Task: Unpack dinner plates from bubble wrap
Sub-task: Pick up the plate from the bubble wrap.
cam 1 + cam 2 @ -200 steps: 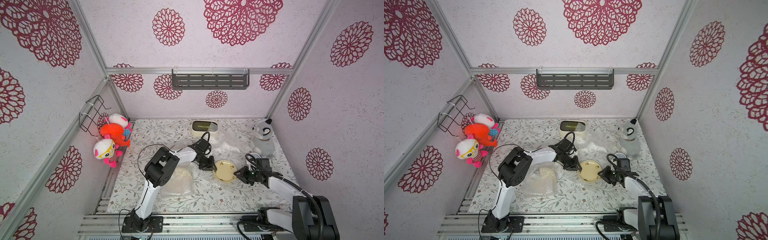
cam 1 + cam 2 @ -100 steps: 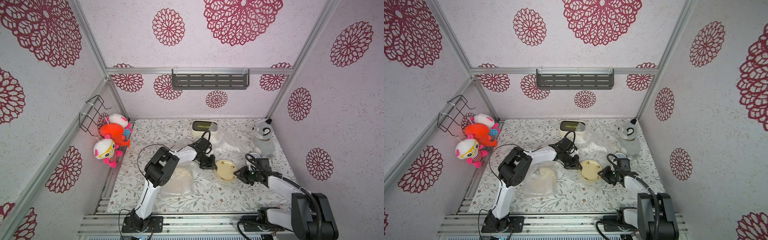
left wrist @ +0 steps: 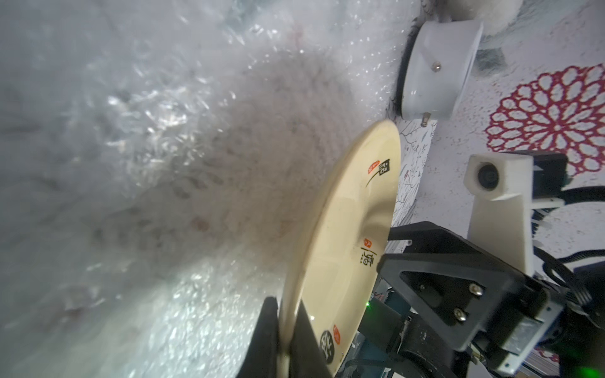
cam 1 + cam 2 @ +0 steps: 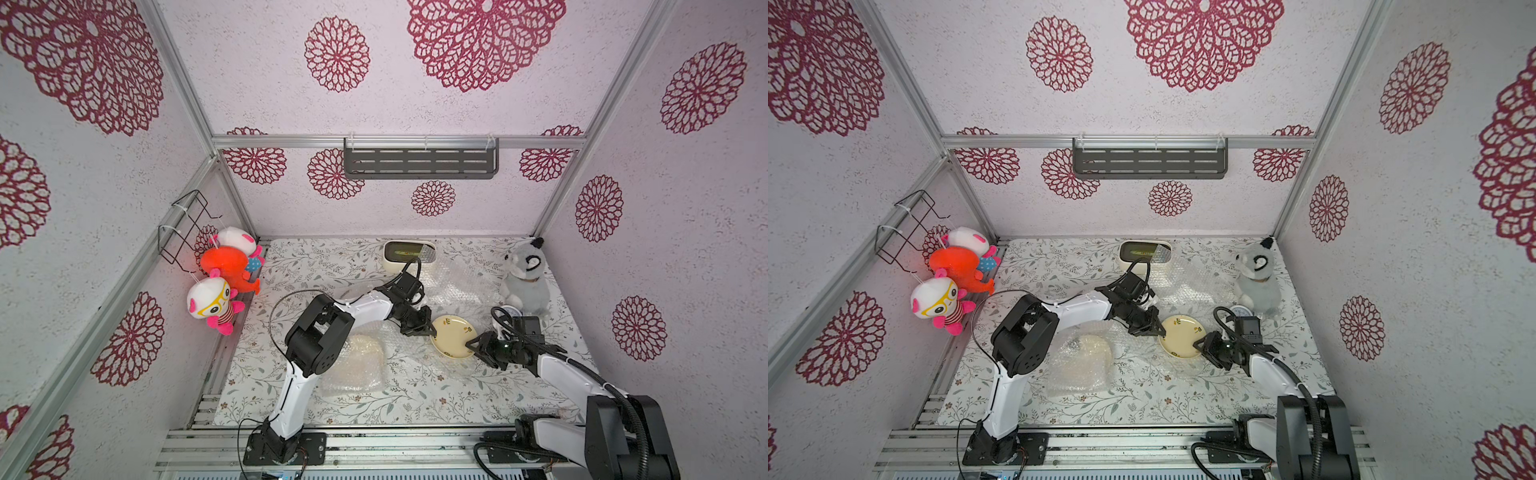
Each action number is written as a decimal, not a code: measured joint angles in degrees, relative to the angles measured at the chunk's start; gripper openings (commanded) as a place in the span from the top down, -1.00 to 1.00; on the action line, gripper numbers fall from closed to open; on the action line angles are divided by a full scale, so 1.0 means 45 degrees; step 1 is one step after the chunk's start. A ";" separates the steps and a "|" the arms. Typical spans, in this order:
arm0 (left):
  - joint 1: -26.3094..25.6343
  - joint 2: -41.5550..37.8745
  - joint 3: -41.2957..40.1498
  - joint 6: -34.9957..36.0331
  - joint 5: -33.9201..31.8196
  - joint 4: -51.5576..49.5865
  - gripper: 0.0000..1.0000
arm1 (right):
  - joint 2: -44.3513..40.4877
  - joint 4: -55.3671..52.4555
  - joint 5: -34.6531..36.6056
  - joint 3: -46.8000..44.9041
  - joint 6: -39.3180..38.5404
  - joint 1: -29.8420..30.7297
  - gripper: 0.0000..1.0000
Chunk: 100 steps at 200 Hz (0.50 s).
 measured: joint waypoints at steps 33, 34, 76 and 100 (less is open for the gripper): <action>0.0000 -0.0296 0.0010 -0.0078 0.0126 0.0107 0.97 | 0.0000 0.0005 -0.0078 0.0223 0.0097 0.0000 0.17; 0.0000 -0.0301 0.0010 -0.0078 0.0131 0.0112 0.97 | 0.0000 0.0005 -0.0078 0.0233 0.0102 0.0000 0.18; 0.0000 -0.0350 0.0015 -0.0121 0.0199 0.0291 0.97 | -0.0112 0.0092 -0.0112 0.0549 0.0423 0.0000 0.35; 0.0015 -0.0369 0.0015 -0.0170 0.0238 0.0369 0.97 | -0.0155 0.0112 -0.0068 0.0578 0.0612 -0.0010 0.47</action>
